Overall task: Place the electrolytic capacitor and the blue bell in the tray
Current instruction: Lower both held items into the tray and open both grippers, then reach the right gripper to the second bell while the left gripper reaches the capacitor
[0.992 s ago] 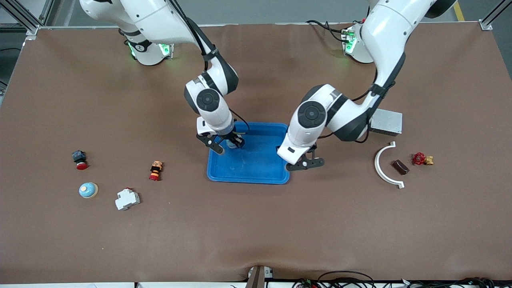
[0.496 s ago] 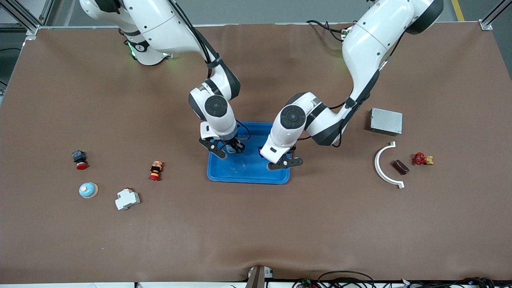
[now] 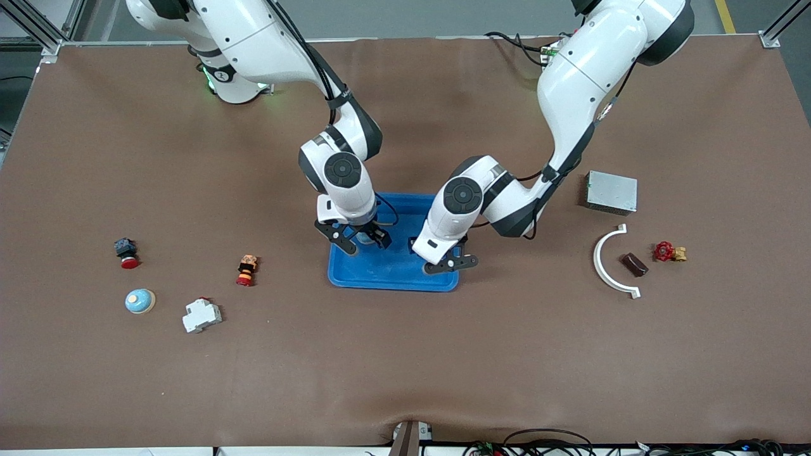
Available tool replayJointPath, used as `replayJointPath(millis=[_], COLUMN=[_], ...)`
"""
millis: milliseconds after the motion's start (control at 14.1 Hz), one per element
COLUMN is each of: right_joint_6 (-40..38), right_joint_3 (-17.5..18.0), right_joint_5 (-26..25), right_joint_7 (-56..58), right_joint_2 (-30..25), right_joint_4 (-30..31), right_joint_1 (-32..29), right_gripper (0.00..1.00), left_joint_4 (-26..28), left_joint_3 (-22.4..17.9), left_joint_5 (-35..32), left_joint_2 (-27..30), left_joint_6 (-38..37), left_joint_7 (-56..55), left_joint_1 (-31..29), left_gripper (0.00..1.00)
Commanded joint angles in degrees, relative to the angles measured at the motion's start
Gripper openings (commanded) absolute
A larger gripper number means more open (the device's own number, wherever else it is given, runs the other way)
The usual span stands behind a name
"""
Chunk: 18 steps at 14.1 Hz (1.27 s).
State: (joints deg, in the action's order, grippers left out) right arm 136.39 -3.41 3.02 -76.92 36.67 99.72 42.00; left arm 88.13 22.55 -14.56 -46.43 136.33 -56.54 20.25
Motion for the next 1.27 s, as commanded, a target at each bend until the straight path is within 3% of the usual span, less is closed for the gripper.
replayJointPath(millis=[0, 212, 496, 992, 1204], right_joint_6=[-13.73, -26.06, -33.11, -35.05, -34.44], right_joint_3=[0.25, 0.33, 0.25, 0.16, 0.16], right_joint_5=[-1.0, -0.3, -0.3, -0.91, -1.09], right_joint_7=[2.63, 11.93, 25.91, 46.48, 54.92], right_joint_2=[0.07, -0.63, -4.14, -6.52, -7.57], right_joint_4=[-9.86, -16.47, -16.66, -14.55, -12.36], right_joint_1=[-2.53, -7.62, -14.39, -25.29, -29.94], right_gripper=[1.0, 1.0, 1.0, 1.0, 1.0], left_joint_4=[-0.23, 0.38, 0.9, 10.64, 20.47], left_joint_3=[-0.4, 0.48, 1.09, 1.01, 0.92], left_joint_5=[-1.52, -0.91, 1.89, 1.29, 1.29], left_joint_2=[7.72, 16.87, 21.64, 23.84, 24.54], left_joint_6=[-9.54, -19.24, -25.75, -23.06, -14.73], left_joint_7=[-0.5, 3.43, 24.85, 50.89, 54.6], left_joint_1=[-2.22, -10.65, -22.6, -40.44, -43.72], left_gripper=[1.0, 1.0, 1.0, 1.0, 0.97])
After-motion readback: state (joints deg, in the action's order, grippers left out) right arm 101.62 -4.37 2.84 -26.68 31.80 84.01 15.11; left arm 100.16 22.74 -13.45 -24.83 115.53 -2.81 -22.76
